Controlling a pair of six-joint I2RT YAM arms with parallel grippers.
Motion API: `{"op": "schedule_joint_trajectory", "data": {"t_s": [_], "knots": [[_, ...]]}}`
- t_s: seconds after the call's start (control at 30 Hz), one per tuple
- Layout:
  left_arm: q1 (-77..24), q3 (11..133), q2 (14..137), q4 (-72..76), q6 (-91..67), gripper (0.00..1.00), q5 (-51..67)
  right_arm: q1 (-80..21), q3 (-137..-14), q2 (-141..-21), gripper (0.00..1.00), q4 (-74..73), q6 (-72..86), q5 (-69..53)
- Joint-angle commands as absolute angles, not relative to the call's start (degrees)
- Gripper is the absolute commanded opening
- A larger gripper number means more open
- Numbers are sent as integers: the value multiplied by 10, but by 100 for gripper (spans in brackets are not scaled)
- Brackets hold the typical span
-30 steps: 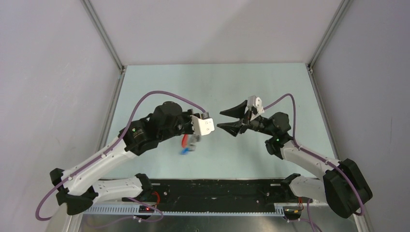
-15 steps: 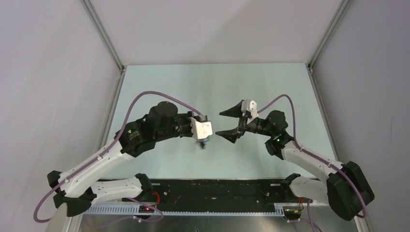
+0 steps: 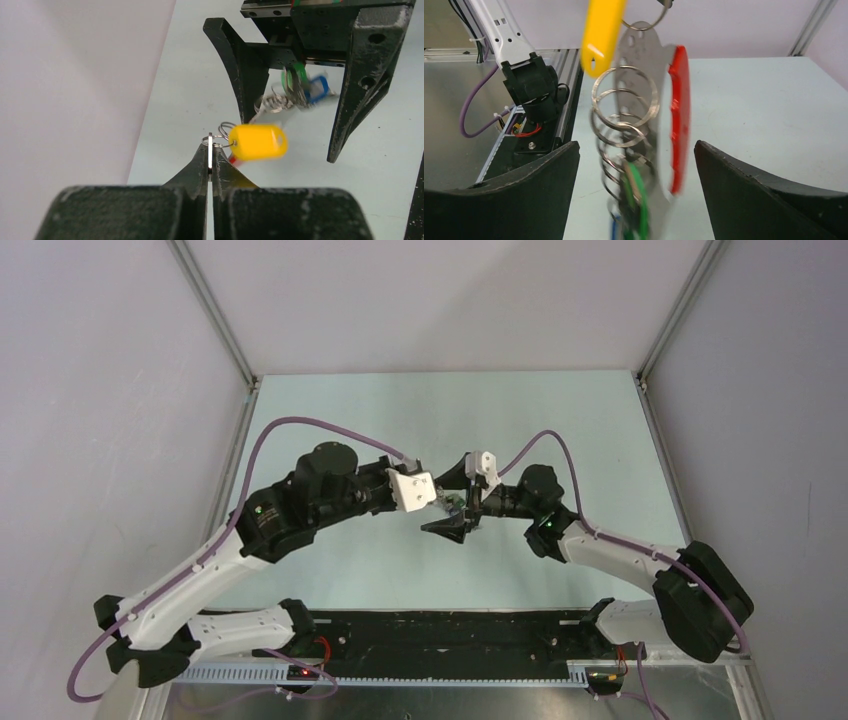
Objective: Remove the keys from the keyring
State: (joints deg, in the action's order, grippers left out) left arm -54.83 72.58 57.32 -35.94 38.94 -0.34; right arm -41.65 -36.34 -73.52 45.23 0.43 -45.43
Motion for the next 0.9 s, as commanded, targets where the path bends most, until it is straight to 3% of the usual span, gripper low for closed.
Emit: {"op": "schedule_joint_trajectory", "data": {"t_s": [0.0, 0.1, 0.17, 0.2, 0.27, 0.43, 0.7, 0.77, 0.87], "knots": [[-547, 762, 574, -315, 360, 0, -26, -425, -395, -742, 89, 499, 10, -435], [-547, 767, 578, -309, 350, 0, -27, -429, -402, -746, 81, 501, 6, -398], [-547, 768, 577, -306, 346, 0, -16, -430, -410, -747, 46, 481, -5, -365], [-547, 767, 575, -305, 345, 0, -15, -430, -413, -747, 20, 476, -11, -353], [-547, 764, 570, -300, 336, 0, -18, -430, -415, -737, 1, 465, -29, -328], [-544, 752, 549, -299, 270, 0, -72, -431, -416, -695, 0, 406, -131, -223], [-533, 715, 521, -299, 79, 11, -89, -423, -428, -670, 0, 425, -414, -100], [-519, 701, 519, -295, 45, 17, -71, -418, -436, -670, 0, 418, -493, -123], [-497, 689, 524, -287, 7, 36, -30, -415, -458, -667, 0, 381, -593, -154]]}}
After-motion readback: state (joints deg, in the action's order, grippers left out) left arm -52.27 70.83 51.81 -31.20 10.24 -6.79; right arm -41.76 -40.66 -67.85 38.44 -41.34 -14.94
